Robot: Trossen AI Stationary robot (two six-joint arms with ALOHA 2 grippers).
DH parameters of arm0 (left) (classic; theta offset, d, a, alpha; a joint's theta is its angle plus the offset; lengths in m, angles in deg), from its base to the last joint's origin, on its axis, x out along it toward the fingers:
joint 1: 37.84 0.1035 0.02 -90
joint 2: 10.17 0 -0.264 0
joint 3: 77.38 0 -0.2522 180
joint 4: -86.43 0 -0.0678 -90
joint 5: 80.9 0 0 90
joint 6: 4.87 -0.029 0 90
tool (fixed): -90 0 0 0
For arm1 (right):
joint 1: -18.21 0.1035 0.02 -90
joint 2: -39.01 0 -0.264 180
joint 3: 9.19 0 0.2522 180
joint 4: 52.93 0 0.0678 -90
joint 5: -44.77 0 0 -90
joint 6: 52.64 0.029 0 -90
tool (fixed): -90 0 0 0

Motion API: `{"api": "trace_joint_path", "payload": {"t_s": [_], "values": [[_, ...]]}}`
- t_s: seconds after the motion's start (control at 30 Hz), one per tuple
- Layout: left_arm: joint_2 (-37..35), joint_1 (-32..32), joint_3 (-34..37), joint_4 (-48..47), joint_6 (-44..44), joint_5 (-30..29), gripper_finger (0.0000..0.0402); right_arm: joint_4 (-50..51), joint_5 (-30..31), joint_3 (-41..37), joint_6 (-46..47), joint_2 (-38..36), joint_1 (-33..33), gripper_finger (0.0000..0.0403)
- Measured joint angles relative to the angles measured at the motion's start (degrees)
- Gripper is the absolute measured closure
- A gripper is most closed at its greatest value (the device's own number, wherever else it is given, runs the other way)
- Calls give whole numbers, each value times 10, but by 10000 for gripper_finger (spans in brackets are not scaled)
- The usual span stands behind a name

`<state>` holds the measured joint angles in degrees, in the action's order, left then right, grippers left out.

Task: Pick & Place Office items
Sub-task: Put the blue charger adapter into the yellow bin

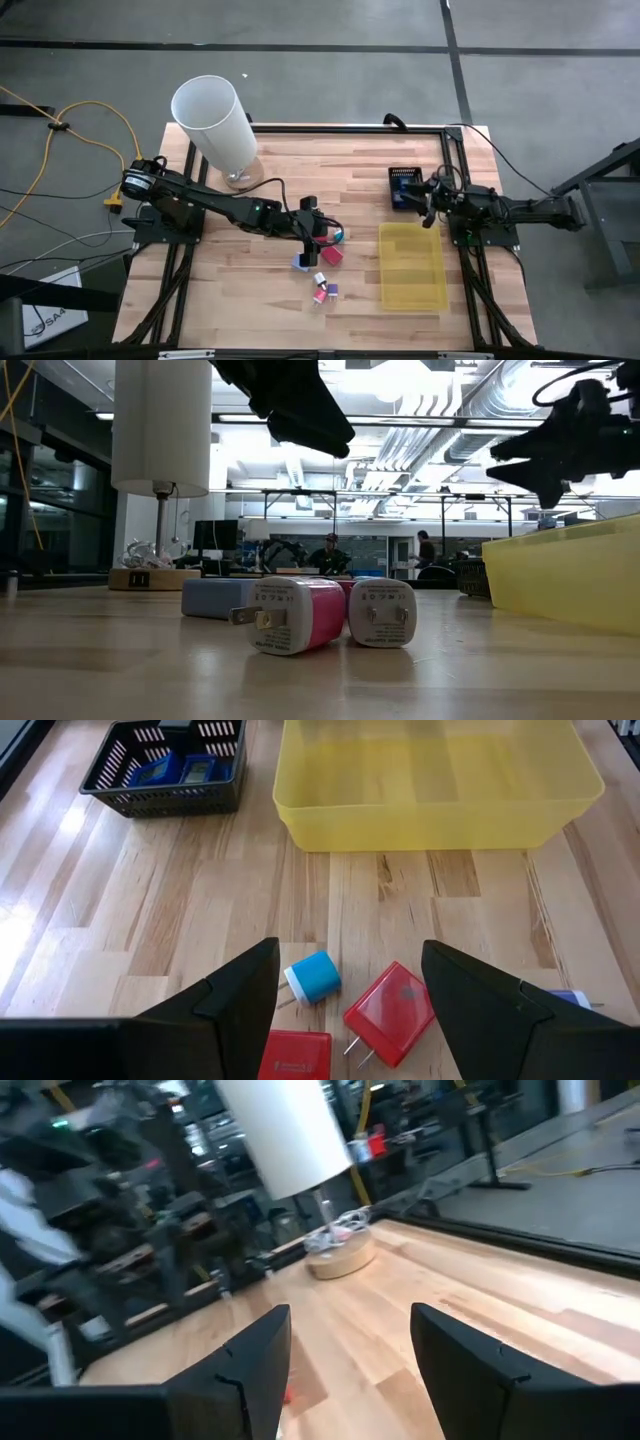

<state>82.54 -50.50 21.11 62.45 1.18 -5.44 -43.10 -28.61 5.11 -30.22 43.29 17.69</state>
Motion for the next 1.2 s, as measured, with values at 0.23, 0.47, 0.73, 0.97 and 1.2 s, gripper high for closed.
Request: {"api": "trace_joint_path", "payload": {"t_s": [0.23,0.47,0.73,0.97,1.2], "values": [[0,0,0,0,4,0,163,15,-89,0,-1,-23,0,209],[0,0,0,0,13,0,163,30,-161,0,-15,-24,0,209],[0,0,0,0,13,0,163,33,-170,-1,-16,-23,-1,209],[0,0,0,0,13,0,163,33,-170,-1,-16,-23,0,209],[0,0,0,0,13,0,163,33,-169,-1,-12,-9,0,209]]}}
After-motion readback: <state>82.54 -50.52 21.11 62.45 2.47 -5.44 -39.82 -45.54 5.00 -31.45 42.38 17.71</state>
